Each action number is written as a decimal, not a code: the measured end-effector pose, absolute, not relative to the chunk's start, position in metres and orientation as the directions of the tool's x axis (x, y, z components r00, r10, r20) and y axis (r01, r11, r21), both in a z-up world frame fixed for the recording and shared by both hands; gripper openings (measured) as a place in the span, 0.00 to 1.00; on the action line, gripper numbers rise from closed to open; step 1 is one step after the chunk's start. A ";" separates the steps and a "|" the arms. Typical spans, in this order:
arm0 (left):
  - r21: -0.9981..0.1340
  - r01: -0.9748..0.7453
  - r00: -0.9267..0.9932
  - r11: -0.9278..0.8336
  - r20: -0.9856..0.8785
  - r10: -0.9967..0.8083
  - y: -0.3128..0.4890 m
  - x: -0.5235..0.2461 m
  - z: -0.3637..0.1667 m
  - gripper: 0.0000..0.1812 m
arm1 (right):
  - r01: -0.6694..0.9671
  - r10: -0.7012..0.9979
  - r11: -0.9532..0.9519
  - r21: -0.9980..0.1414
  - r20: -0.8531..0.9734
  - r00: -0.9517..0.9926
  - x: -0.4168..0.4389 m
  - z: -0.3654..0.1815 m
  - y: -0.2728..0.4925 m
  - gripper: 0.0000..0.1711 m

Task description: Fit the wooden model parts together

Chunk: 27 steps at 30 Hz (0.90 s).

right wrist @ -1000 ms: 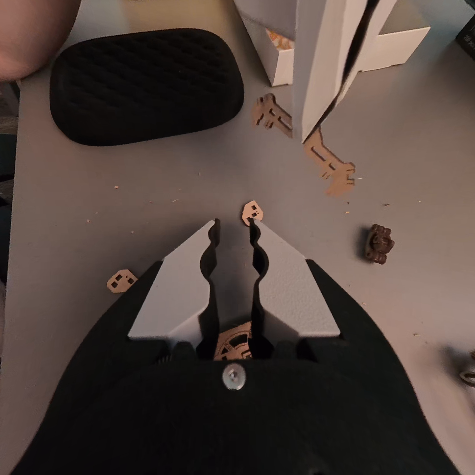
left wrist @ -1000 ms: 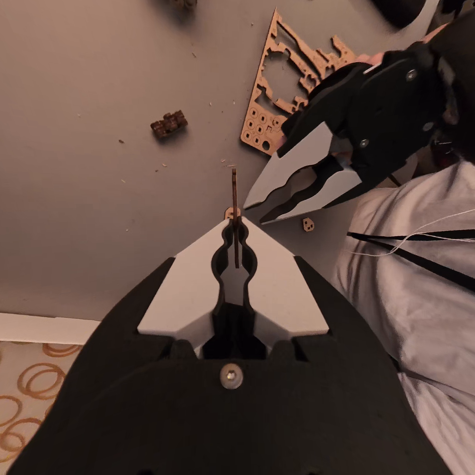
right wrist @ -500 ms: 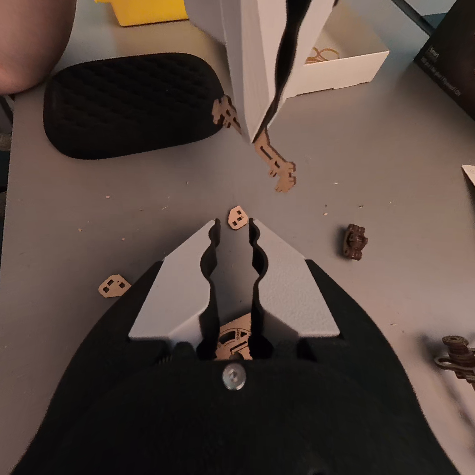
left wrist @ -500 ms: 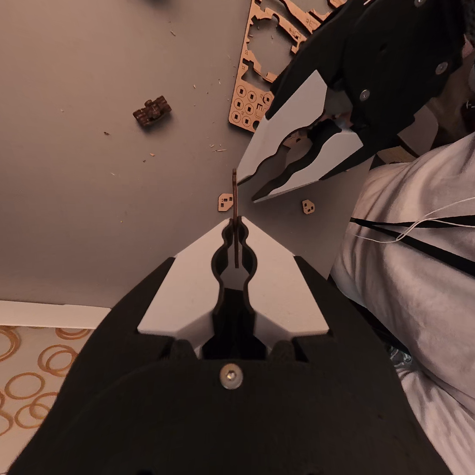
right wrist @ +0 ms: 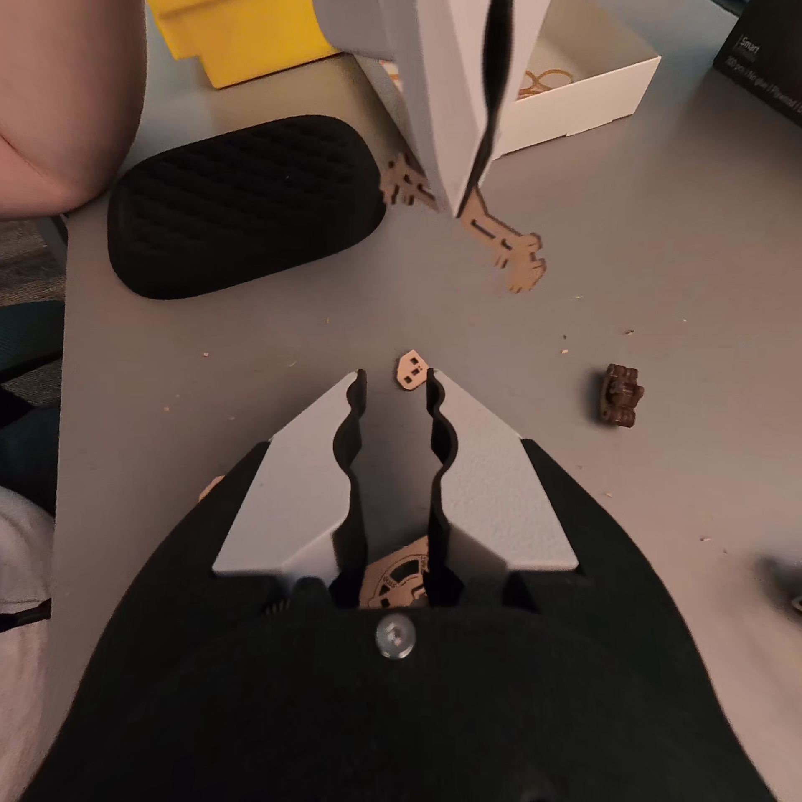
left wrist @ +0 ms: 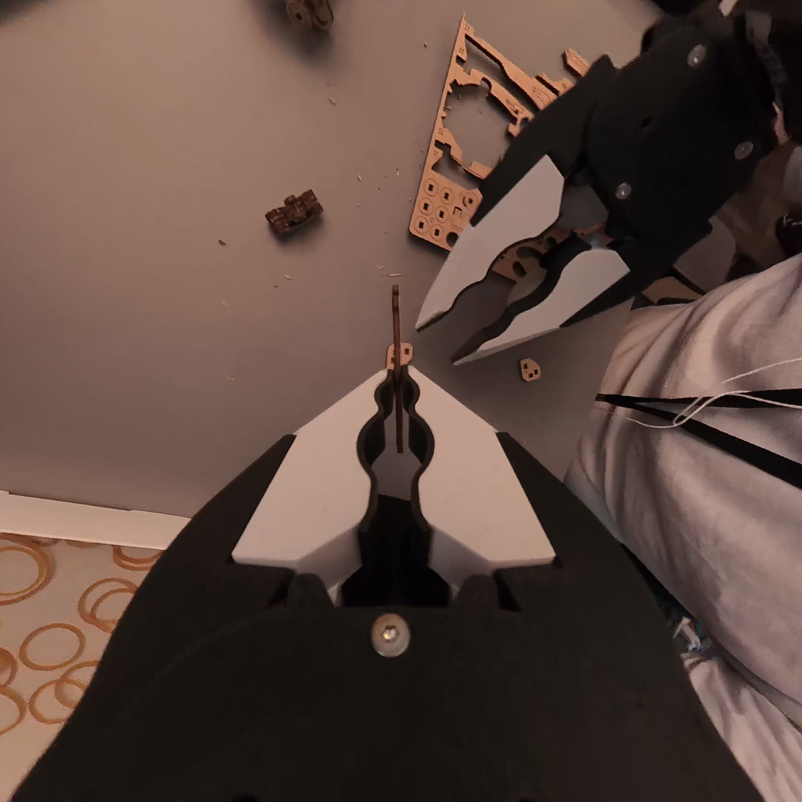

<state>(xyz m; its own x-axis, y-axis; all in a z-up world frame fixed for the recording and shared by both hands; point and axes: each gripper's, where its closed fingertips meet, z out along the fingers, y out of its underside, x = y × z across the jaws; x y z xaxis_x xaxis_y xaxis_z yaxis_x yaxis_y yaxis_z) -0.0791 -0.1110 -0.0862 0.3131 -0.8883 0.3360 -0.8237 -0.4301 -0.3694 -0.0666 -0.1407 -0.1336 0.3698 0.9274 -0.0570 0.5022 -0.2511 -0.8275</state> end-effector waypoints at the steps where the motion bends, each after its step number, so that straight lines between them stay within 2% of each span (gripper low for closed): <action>1: -0.370 -0.818 0.322 -0.440 0.340 -0.884 -0.109 -0.079 -0.087 0.00 | 0.503 0.926 -0.251 -0.827 -0.053 0.374 -0.067 -0.134 -0.141 0.16; 14: -0.390 -0.789 0.381 -0.475 0.298 -0.875 -0.094 -0.086 -0.085 0.00 | 0.490 0.893 -0.344 -0.801 -0.118 0.434 -0.066 -0.126 -0.142 0.21; 18: -0.402 -0.797 0.352 -0.451 0.297 -0.888 -0.099 -0.080 -0.084 0.00 | 0.566 0.868 -0.351 -0.746 -0.033 0.495 -0.063 -0.140 -0.152 0.20; 27: -0.374 -0.822 0.314 -0.430 0.332 -0.889 -0.111 -0.079 -0.091 0.00 | 0.348 0.673 -0.507 -0.789 -0.110 0.732 -0.065 -0.146 -0.142 0.20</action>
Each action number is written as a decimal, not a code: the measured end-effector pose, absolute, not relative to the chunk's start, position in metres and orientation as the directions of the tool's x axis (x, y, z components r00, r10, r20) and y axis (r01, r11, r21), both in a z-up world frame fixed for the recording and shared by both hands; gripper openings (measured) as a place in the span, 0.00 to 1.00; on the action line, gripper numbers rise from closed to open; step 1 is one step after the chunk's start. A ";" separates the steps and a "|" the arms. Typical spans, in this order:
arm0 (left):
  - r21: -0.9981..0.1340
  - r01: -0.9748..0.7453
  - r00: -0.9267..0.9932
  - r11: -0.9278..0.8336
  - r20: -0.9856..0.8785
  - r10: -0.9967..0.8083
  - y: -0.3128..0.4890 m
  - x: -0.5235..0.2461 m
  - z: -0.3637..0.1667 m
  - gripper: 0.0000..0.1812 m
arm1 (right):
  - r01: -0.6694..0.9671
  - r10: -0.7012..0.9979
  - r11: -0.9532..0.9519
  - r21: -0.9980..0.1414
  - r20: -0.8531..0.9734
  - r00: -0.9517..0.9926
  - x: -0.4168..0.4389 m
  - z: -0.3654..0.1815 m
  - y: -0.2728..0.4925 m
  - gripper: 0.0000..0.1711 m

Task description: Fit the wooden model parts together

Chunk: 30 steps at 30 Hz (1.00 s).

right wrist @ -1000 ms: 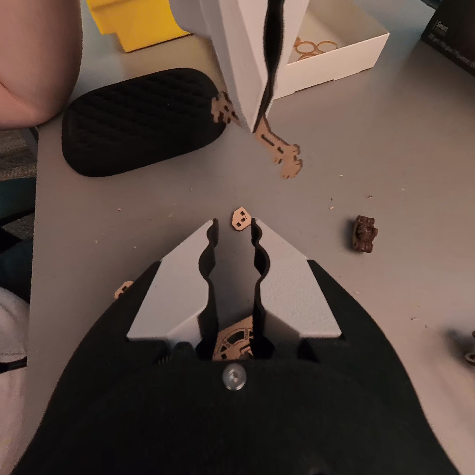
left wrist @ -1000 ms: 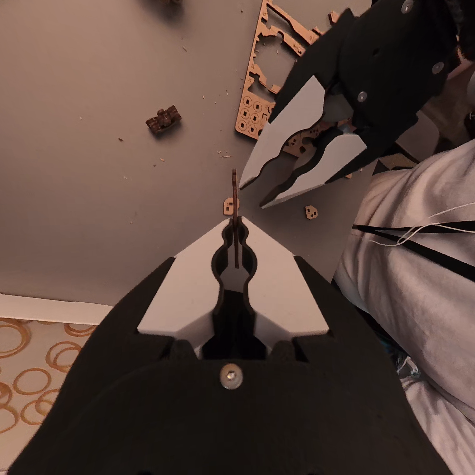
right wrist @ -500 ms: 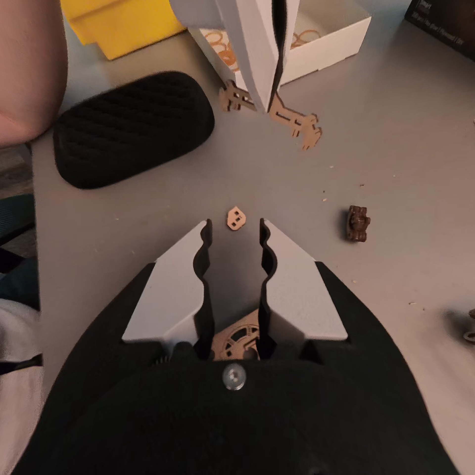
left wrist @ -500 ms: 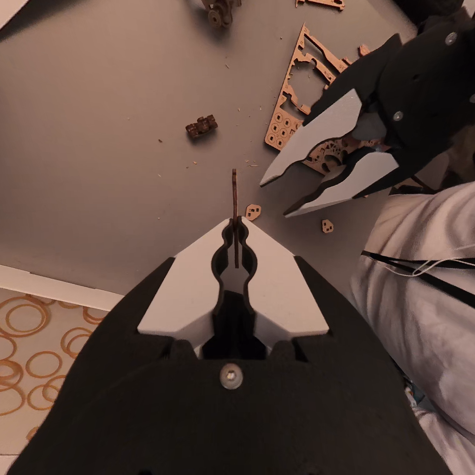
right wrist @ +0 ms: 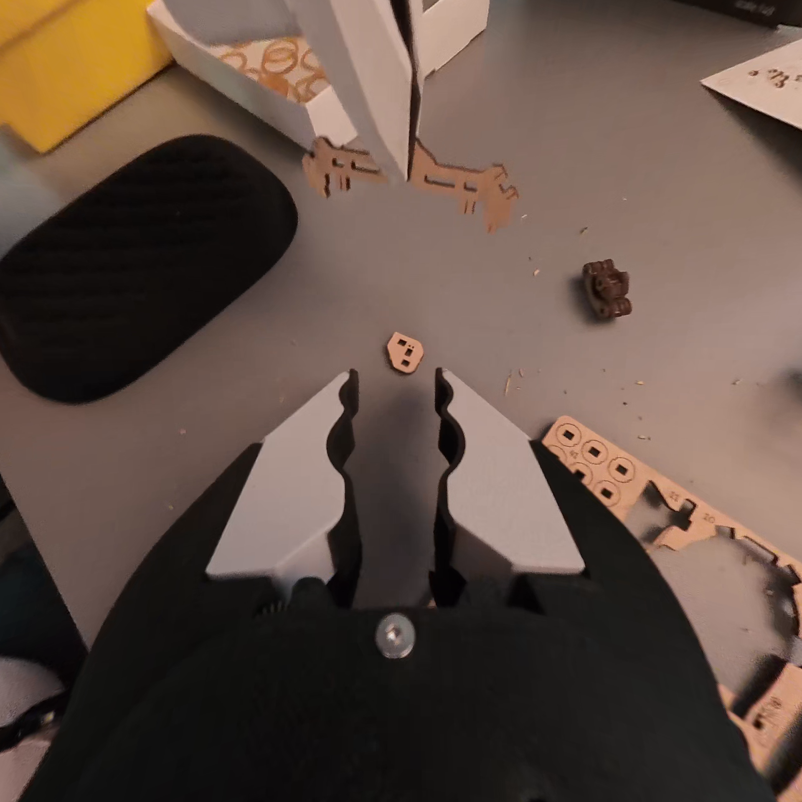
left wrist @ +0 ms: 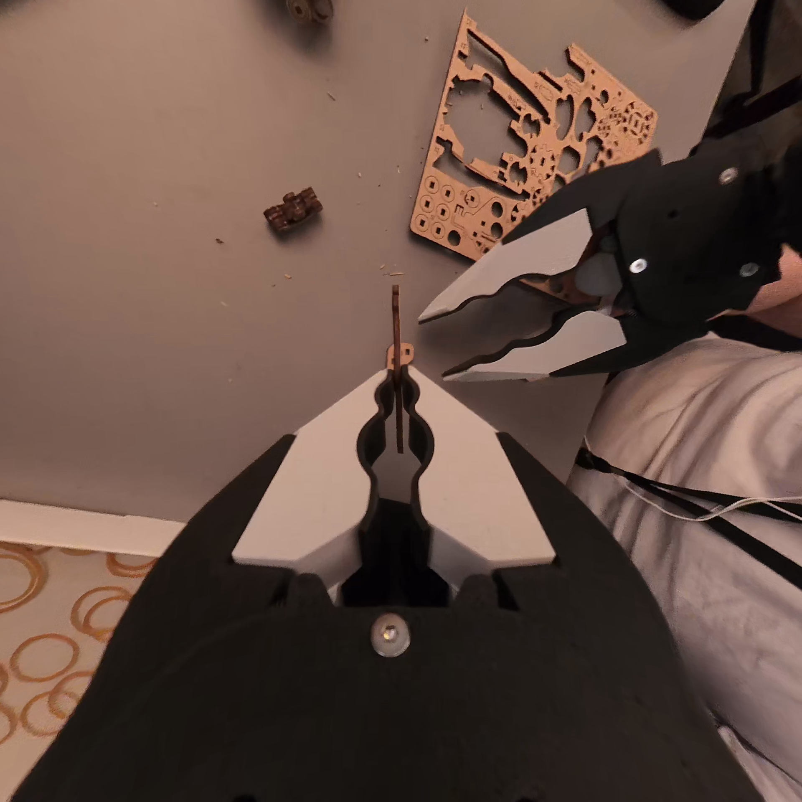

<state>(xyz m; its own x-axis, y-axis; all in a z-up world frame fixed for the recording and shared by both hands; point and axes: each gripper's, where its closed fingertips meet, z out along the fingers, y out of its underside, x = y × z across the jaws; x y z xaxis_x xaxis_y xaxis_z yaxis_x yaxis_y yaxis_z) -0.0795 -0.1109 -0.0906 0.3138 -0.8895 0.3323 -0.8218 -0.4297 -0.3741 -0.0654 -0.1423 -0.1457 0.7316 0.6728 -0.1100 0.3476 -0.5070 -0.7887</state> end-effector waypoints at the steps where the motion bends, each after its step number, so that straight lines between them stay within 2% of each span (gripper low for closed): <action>1: -0.376 -0.822 0.303 -0.427 0.345 -0.888 -0.113 -0.078 -0.090 0.00 | 0.333 0.659 -0.512 -0.791 -0.114 0.743 -0.067 -0.147 -0.141 0.20; 8: -0.360 -0.841 0.279 -0.405 0.353 -0.893 -0.116 -0.075 -0.097 0.00 | 0.405 0.627 -0.510 -0.759 -0.006 0.779 -0.067 -0.161 -0.137 0.16; 14: -0.357 -0.834 0.275 -0.421 0.392 -0.878 -0.115 -0.074 -0.099 0.00 | 0.400 0.642 -0.508 -0.763 -0.026 0.766 -0.070 -0.161 -0.132 0.14; 18: -0.358 -0.824 0.277 -0.440 0.422 -0.863 -0.113 -0.072 -0.101 0.00 | 0.418 0.662 -0.494 -0.762 -0.017 0.750 -0.074 -0.161 -0.128 0.09; 25: -0.324 -0.816 0.287 -0.478 0.491 -0.823 -0.112 -0.065 -0.119 0.00 | 0.439 0.698 -0.479 -0.760 -0.027 0.715 -0.074 -0.160 -0.125 0.09; 30: -0.333 -0.823 0.277 -0.460 0.471 -0.837 -0.113 -0.057 -0.126 0.00 | 0.405 0.715 -0.484 -0.776 -0.083 0.695 -0.078 -0.154 -0.127 0.09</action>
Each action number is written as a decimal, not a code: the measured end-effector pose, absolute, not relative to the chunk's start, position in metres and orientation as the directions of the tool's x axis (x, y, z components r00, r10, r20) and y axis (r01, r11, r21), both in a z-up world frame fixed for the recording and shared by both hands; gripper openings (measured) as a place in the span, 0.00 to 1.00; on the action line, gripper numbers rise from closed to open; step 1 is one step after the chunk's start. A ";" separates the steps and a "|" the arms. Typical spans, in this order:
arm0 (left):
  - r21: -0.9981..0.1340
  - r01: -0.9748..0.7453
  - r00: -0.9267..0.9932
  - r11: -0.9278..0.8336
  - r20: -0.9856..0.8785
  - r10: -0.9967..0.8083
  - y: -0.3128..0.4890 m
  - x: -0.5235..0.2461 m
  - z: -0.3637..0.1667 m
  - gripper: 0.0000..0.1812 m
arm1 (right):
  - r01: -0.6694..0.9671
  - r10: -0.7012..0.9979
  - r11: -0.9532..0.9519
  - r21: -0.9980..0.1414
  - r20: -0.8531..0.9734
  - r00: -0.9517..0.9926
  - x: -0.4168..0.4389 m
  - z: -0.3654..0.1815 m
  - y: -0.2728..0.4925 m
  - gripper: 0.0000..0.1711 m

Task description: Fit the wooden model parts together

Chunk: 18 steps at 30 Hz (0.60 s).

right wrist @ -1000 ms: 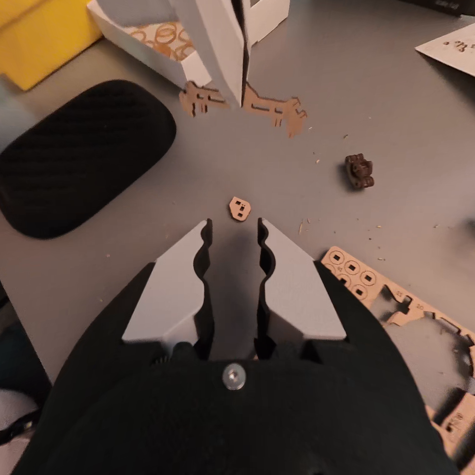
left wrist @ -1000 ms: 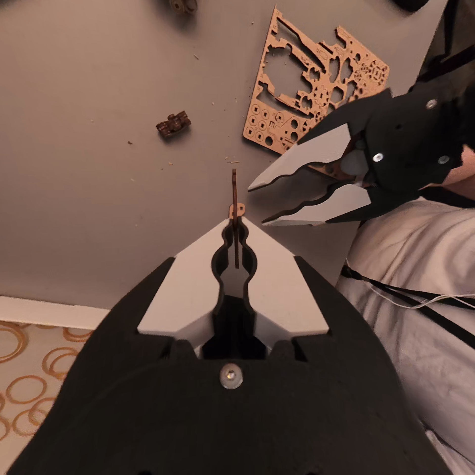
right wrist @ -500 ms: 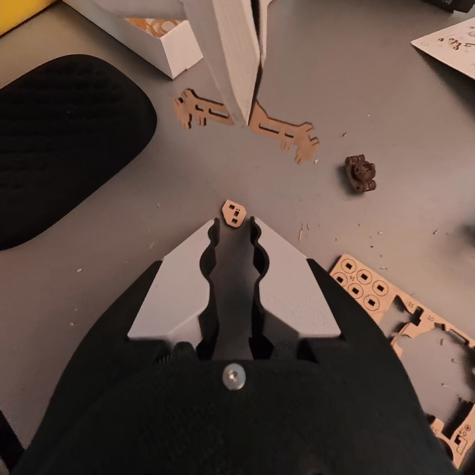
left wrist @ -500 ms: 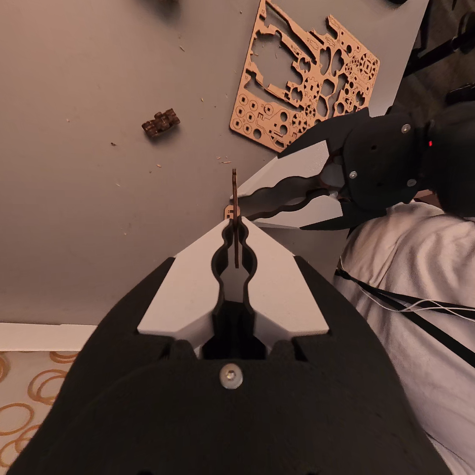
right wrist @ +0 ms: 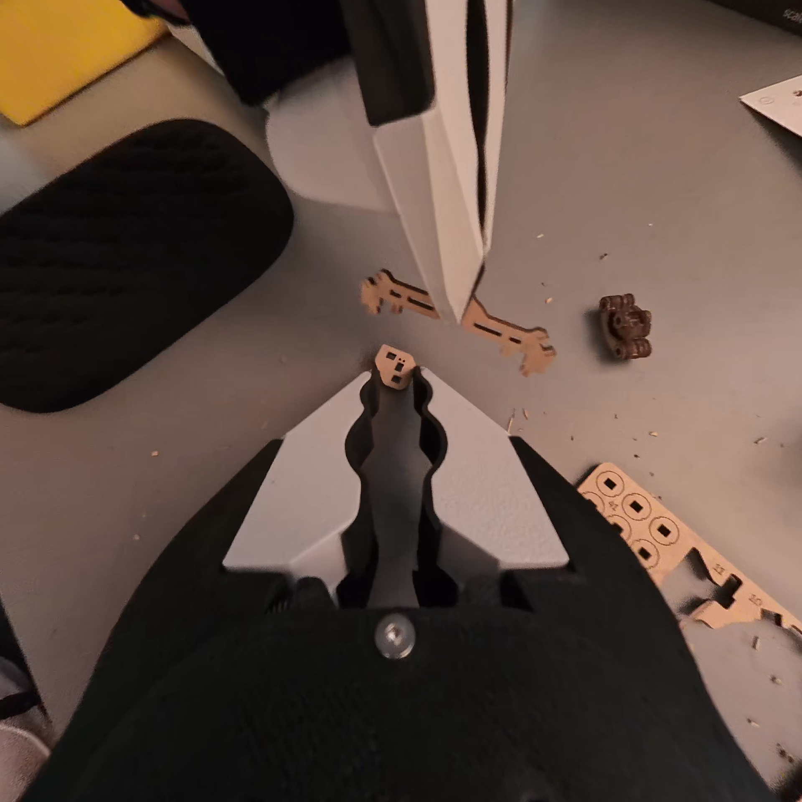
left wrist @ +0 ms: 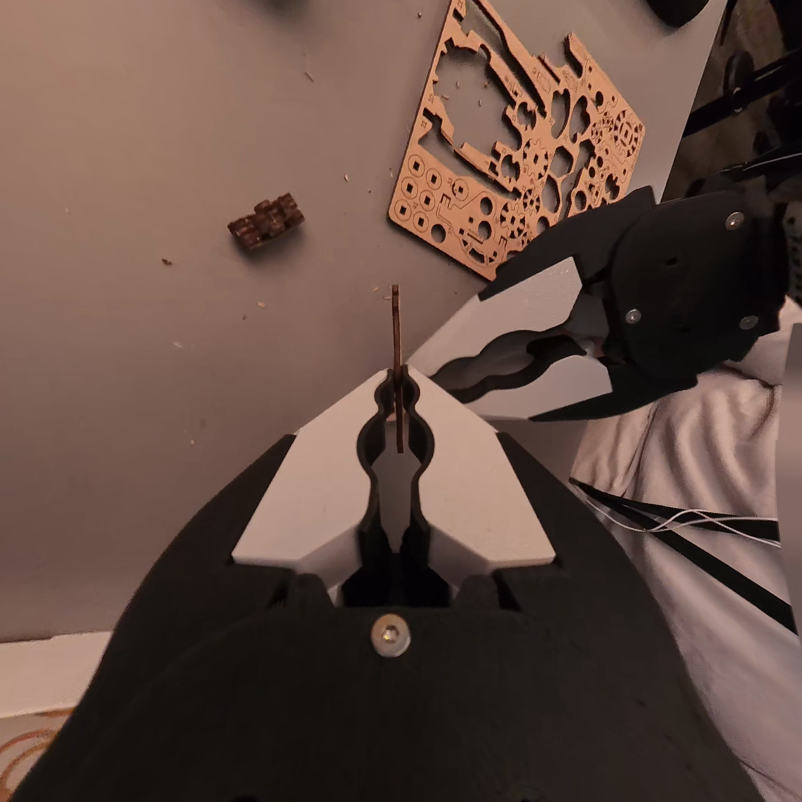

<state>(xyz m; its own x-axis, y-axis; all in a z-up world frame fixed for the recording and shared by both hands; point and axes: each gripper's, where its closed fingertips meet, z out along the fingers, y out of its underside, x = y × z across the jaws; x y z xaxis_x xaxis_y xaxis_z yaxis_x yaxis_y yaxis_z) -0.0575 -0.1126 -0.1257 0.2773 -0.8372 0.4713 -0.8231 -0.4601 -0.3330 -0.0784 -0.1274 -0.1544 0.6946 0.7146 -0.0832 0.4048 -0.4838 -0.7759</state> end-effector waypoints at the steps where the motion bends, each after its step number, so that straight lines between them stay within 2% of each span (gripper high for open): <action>1: -0.342 -0.818 0.273 -0.462 0.476 -0.836 -0.112 -0.055 -0.125 0.00 | 0.392 0.717 -0.490 -0.779 -0.104 0.689 -0.080 -0.153 -0.128 0.09; 9: -0.310 -0.842 0.264 -0.442 0.479 -0.837 -0.120 -0.053 -0.133 0.00 | 0.305 0.693 -0.541 -0.784 -0.210 0.690 -0.074 -0.146 -0.128 0.08; 18: -0.302 -0.838 0.268 -0.454 0.498 -0.825 -0.120 -0.051 -0.137 0.00 | 0.250 0.689 -0.516 -0.819 -0.223 0.689 -0.073 -0.135 -0.125 0.08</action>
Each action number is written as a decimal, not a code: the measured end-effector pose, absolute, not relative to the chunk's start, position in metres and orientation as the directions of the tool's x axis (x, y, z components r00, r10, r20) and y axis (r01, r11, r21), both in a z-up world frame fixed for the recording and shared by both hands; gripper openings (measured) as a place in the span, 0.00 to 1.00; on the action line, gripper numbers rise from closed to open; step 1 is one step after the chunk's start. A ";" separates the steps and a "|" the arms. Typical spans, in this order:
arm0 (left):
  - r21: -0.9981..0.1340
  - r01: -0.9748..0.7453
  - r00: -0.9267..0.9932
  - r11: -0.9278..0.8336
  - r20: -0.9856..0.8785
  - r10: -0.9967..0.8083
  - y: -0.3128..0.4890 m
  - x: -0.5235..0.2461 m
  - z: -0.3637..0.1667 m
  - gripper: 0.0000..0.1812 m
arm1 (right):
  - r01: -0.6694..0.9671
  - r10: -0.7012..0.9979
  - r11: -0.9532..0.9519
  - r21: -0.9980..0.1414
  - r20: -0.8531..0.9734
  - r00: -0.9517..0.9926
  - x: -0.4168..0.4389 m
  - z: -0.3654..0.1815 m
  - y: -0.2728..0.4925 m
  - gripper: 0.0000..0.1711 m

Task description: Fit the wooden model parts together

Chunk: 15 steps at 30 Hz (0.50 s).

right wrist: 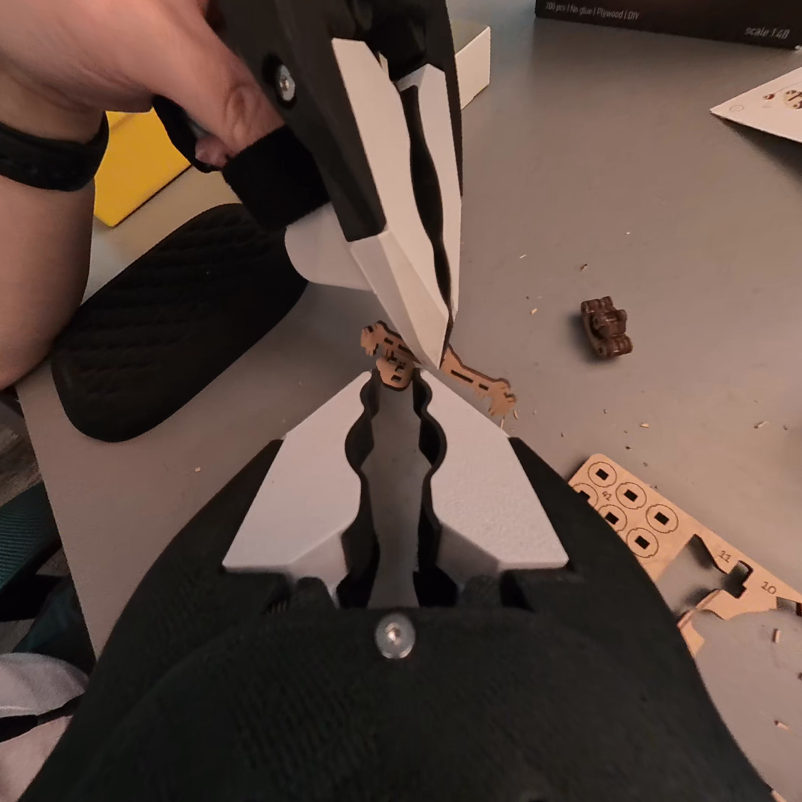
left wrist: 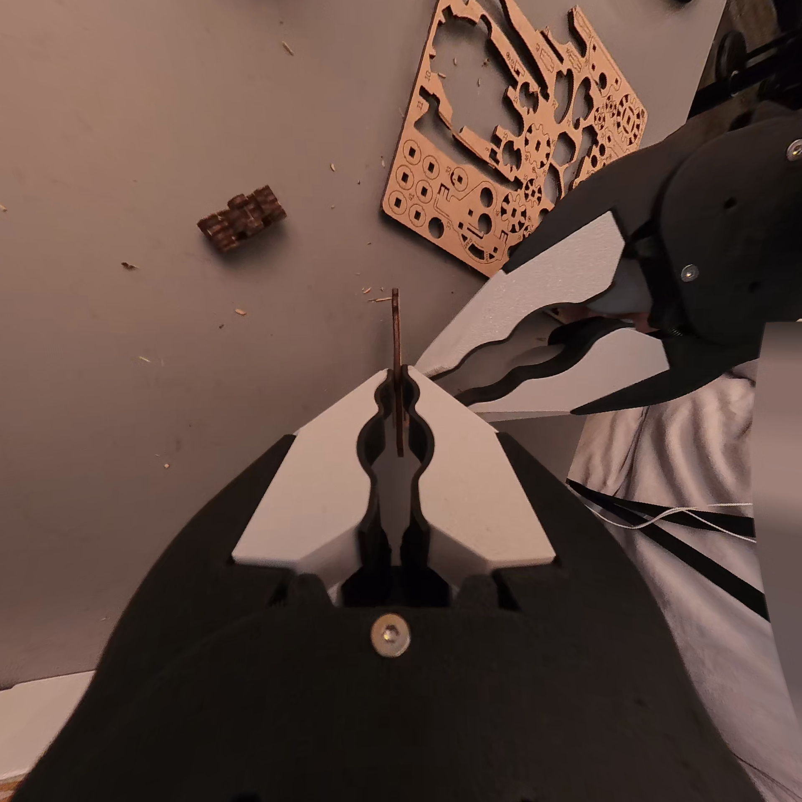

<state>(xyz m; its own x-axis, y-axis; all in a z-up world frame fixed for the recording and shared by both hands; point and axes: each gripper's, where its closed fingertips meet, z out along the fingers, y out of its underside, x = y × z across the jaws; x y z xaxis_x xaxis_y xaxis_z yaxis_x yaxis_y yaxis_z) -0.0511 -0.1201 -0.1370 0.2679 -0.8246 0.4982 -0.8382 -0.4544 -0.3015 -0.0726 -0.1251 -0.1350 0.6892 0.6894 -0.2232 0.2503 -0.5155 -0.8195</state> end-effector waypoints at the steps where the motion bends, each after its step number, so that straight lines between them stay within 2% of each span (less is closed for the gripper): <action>1: -0.303 -0.838 0.266 -0.455 0.500 -0.824 -0.120 -0.051 -0.137 0.00 | 0.247 0.691 -0.509 -0.825 -0.221 0.688 -0.073 -0.134 -0.125 0.08; 8: -0.334 -0.814 0.255 -0.475 0.530 -0.809 -0.120 -0.045 -0.130 0.00 | 0.212 0.688 -0.458 -0.863 -0.193 0.699 -0.069 -0.122 -0.125 0.08; 15: -0.411 -0.740 0.228 -0.533 0.591 -0.774 -0.116 -0.034 -0.111 0.00 | 0.129 0.662 -0.419 -0.899 -0.205 0.721 -0.057 -0.106 -0.121 0.07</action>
